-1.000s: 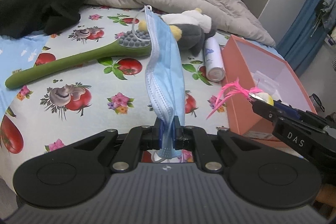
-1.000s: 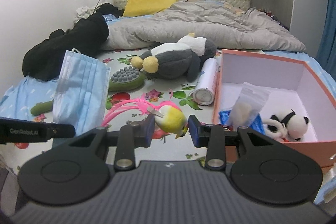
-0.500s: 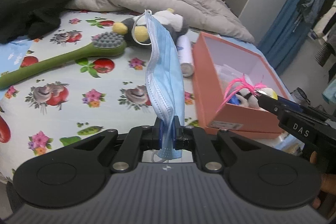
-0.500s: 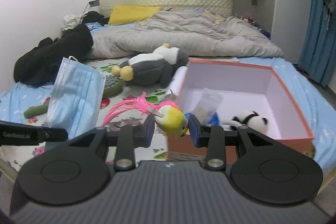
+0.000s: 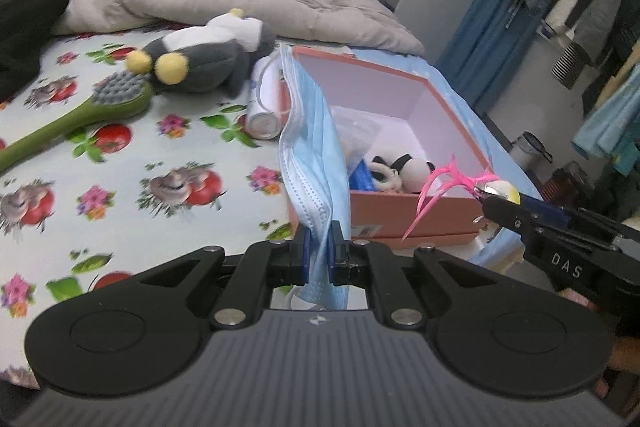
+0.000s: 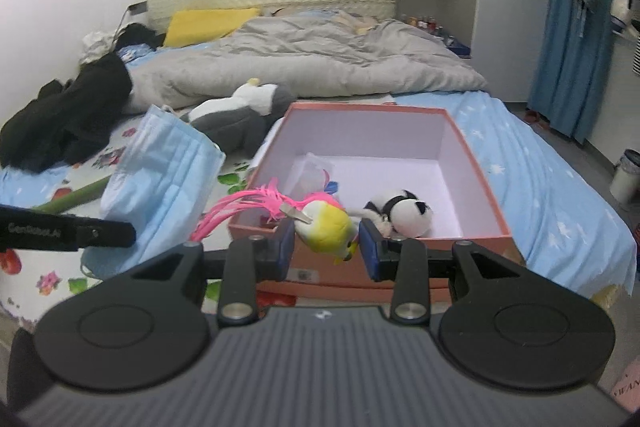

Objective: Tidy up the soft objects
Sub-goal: 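Carry the blue mask and pink-feathered bird over the orange box, then lower both items into the box and open both tools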

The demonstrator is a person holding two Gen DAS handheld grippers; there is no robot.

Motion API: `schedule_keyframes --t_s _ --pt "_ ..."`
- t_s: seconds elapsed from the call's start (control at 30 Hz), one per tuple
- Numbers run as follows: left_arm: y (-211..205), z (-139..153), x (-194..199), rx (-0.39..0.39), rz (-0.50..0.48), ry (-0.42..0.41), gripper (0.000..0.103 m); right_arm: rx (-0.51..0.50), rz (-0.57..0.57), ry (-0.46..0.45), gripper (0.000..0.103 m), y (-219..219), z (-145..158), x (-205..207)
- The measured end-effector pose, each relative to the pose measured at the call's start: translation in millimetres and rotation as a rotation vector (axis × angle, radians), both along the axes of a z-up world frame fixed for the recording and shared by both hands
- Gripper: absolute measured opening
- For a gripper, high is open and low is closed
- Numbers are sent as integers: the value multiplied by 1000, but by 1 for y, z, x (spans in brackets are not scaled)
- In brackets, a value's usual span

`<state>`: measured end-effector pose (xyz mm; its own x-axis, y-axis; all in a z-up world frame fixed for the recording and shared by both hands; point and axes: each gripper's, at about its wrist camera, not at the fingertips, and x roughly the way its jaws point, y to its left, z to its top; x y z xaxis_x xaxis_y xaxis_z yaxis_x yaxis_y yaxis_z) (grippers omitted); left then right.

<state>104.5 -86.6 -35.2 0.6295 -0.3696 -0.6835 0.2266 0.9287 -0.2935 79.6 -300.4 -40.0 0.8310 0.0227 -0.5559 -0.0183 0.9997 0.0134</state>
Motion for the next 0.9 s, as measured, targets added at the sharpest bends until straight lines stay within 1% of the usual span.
schedule_keyframes --t_s 0.23,0.43,0.53,0.7,0.9 --pt "-31 10 42 25 -42 -12 10 45 -34 8 39 -21 -4 26" --pt "-58 16 87 39 -49 -14 10 76 -44 29 39 -44 -10 62" --pt "-73 14 112 51 -55 -9 10 84 -48 51 39 -56 -19 84" --pt "-101 -1 156 77 -74 22 10 104 -67 93 39 -77 -36 117" --pt "-126 -32 207 103 -99 82 10 119 -80 143 39 -96 -61 155"
